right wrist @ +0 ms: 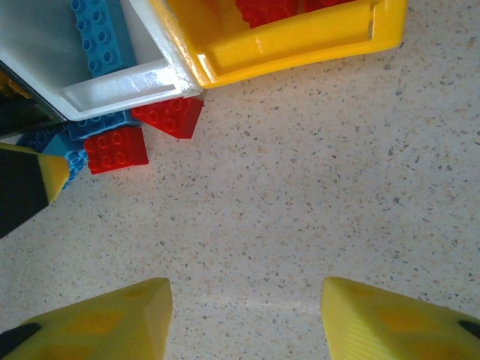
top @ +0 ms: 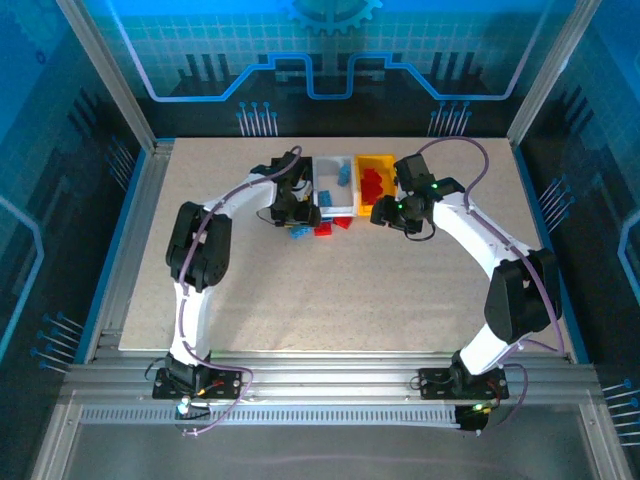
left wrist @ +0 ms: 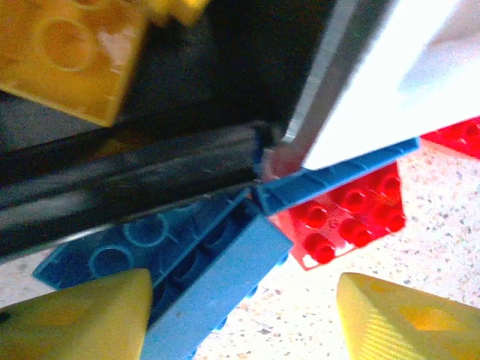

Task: Sort the legos into containers by color

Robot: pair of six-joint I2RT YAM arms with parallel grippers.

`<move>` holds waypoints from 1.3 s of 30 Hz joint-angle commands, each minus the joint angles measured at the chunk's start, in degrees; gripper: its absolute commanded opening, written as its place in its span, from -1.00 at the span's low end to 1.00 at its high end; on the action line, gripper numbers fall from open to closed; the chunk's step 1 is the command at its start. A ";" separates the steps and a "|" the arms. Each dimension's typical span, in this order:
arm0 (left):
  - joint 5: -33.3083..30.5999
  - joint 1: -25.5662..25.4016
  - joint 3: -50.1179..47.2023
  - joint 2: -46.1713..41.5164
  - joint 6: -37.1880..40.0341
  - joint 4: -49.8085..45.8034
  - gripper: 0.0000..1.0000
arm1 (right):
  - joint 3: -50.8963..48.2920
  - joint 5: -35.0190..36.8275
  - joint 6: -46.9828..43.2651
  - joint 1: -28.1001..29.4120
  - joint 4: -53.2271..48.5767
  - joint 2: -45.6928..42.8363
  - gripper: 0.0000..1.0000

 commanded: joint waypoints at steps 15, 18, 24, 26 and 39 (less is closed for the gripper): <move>-6.04 -2.54 -0.64 2.11 0.15 -2.23 0.21 | -4.22 -1.32 1.87 -0.26 0.95 -2.47 0.12; -6.01 -2.54 -0.20 3.21 0.07 -2.35 0.20 | -4.50 -1.37 2.21 -0.26 0.84 -2.77 0.12; -6.27 -2.50 -1.10 3.54 -0.09 -2.46 -0.14 | -5.00 -1.40 2.83 -0.26 1.00 -3.14 0.12; -6.44 -2.52 -1.64 3.31 -0.01 -2.63 -0.19 | -5.12 -1.49 3.09 -0.33 1.20 -3.23 0.12; -3.37 -2.52 -10.78 -5.51 -3.62 -1.37 -0.58 | -6.53 -1.90 2.40 -0.02 2.43 -5.37 0.12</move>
